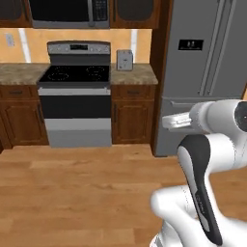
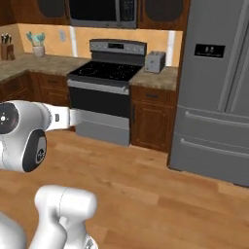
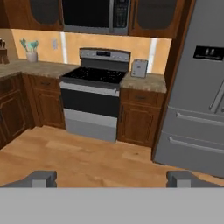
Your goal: Navigate to the toaster.
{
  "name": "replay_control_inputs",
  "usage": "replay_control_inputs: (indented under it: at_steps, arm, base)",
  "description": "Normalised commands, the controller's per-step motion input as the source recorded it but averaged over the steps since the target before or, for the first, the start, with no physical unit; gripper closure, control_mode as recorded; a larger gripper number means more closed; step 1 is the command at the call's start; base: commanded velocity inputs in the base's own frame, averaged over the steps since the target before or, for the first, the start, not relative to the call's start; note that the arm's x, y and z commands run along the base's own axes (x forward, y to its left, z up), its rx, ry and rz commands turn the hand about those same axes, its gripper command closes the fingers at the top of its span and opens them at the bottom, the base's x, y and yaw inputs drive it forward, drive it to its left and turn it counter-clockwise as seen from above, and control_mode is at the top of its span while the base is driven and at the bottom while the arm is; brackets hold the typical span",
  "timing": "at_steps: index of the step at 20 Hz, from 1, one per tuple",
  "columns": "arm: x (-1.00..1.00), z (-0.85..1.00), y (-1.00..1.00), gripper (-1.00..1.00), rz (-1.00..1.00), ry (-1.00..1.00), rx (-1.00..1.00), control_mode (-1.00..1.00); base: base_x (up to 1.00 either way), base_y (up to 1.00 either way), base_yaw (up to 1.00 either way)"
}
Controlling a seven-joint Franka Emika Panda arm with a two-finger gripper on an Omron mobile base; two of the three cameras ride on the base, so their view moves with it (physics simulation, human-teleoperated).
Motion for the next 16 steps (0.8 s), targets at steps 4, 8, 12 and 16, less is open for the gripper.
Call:
replay_control_inputs:
  at_steps: [4, 8, 12, 16]
  arm:
    - [0.0, 0.0, 0.0, -1.0, 0.0, 0.0, 0.0, 1.0]
    - [0.0, 0.0, 0.0, -1.0, 0.0, 0.0, 0.0, 1.0]
    - [0.0, 0.0, 0.0, -1.0, 0.0, 0.0, 0.0, 1.0]
    - [0.0, 0.0, 0.0, -1.0, 0.0, 0.0, 0.0, 1.0]
  base:
    - [1.0, 0.29, -0.3]
    - [1.0, 0.52, -0.35]
    - [1.0, 0.27, -0.33]
    - [1.0, 0.05, -0.27]
